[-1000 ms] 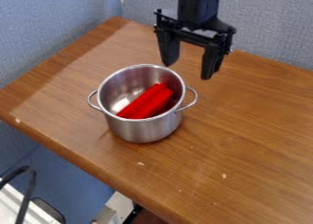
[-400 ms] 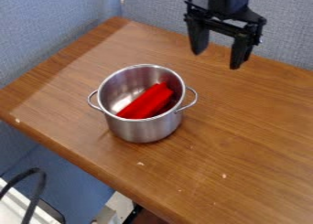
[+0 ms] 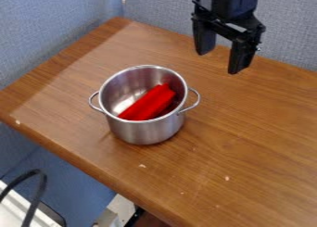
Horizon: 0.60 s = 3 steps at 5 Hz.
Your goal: Put the red object in the metal pot
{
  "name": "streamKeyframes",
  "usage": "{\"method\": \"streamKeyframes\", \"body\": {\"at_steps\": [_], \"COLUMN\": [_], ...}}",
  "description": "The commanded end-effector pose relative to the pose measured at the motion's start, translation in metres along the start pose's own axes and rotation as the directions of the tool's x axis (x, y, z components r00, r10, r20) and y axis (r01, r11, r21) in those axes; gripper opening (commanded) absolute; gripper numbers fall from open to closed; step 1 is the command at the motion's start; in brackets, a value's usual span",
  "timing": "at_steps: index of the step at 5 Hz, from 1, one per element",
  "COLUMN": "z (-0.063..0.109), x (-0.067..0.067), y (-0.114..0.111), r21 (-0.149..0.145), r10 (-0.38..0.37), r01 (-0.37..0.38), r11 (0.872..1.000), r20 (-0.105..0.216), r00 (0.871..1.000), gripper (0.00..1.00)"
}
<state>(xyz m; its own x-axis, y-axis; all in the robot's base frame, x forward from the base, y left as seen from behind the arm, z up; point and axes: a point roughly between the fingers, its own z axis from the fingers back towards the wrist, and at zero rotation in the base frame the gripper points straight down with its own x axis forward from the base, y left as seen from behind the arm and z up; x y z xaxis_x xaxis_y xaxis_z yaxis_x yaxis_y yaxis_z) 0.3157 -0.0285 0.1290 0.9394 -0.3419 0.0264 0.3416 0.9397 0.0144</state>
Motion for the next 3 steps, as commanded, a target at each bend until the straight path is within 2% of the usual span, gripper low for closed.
{"method": "streamKeyframes", "body": {"at_steps": [1, 2, 3], "z": [0.009, -0.003, -0.003], "x": [0.001, 0.006, 0.008], "y": [0.017, 0.038, 0.038], "r21": [0.004, 0.006, 0.027], "r10": [0.035, 0.135, 0.189], "r01": [-0.035, -0.135, -0.190], "r11": [0.999, 0.991, 0.981], "r20": [0.035, 0.014, 0.026], "r00": [0.999, 0.991, 0.982], "gripper": [1.00, 1.00, 1.00]}}
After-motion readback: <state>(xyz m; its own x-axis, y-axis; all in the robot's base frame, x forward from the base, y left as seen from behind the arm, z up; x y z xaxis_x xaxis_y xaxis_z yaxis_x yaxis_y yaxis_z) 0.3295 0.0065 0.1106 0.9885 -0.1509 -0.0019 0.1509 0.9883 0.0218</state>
